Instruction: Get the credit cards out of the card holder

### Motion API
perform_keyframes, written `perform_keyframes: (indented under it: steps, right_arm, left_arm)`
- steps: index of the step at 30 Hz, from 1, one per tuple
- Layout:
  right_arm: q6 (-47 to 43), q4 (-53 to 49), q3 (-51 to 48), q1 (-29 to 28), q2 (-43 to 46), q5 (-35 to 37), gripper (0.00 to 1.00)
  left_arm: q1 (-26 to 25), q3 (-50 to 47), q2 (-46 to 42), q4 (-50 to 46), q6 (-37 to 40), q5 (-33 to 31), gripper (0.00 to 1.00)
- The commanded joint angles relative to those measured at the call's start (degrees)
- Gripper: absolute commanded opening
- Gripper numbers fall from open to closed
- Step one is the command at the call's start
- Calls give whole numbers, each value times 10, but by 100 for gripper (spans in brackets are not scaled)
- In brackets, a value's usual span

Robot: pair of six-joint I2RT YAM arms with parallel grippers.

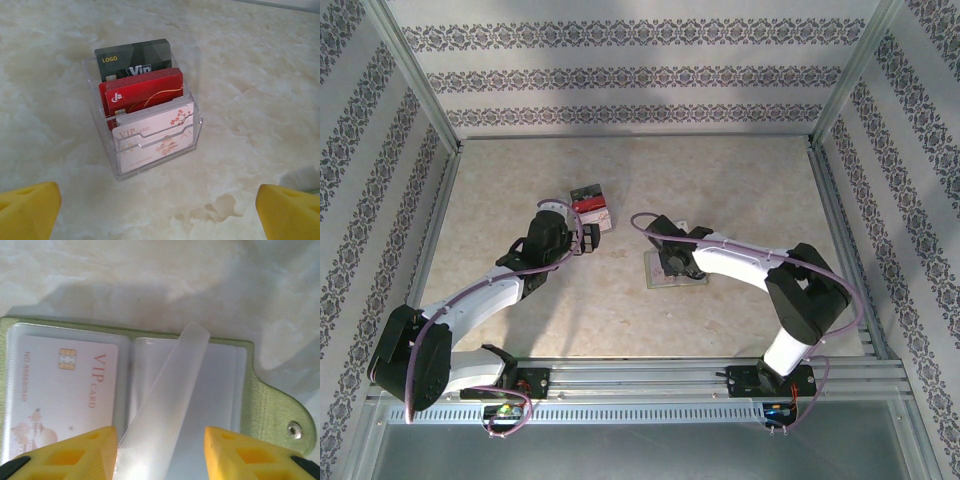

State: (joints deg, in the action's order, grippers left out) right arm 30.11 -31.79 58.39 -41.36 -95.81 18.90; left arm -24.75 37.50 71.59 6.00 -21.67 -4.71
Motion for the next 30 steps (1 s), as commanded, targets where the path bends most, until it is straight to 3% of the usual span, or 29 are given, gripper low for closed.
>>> perform_keyframes:
  steps: [1,12,22,28,30]
  right_arm:
    - [8,-14,-16,13,23,19,48]
    - [13,7,-71,61,68,-6,40]
    - [16,-5,-92,80,117,-25,32]
    - [39,-18,-75,96,168,-85,32]
    - [51,-4,-77,106,180,-123,32]
  left_arm:
    - [-17,28,-3,0,18,6,100]
    - [-96,69,51,-29,35,-18,100]
    - [-123,81,76,-34,20,-23,99]
    - [-149,87,105,-50,13,-20,86]
    - [-161,83,117,-46,0,-8,77]
